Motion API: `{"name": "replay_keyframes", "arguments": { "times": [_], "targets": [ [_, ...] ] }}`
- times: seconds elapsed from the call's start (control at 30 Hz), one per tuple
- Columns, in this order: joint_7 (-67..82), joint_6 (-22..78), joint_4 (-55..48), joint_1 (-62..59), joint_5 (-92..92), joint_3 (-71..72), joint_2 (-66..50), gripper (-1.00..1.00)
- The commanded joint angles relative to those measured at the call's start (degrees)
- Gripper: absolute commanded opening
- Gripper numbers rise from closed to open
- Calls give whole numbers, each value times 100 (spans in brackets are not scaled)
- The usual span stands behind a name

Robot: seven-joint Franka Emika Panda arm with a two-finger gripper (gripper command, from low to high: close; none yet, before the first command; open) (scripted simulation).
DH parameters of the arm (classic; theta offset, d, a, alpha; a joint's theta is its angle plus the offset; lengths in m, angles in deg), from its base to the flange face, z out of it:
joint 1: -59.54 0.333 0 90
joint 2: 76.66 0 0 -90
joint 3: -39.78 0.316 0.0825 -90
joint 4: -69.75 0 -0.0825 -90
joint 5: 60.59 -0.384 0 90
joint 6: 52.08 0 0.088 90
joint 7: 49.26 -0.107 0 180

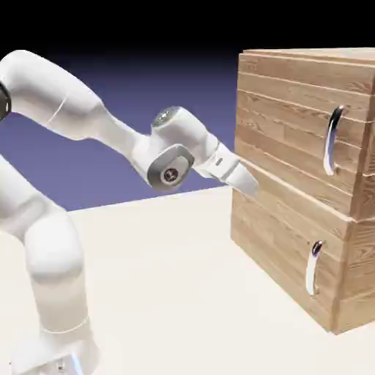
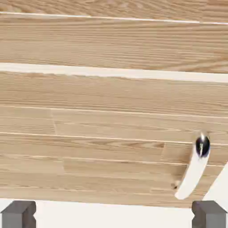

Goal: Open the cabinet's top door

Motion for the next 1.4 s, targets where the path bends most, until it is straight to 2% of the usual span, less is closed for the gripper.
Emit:
{"name": "replay_keyframes", "arguments": {
  "times": [0.0,1.37],
  "targets": [
    [-183,12,-53,95,250,-102,29,0],
    [-7686,511,-2230,3984,10466,-4284,1221,0]
  ]
}}
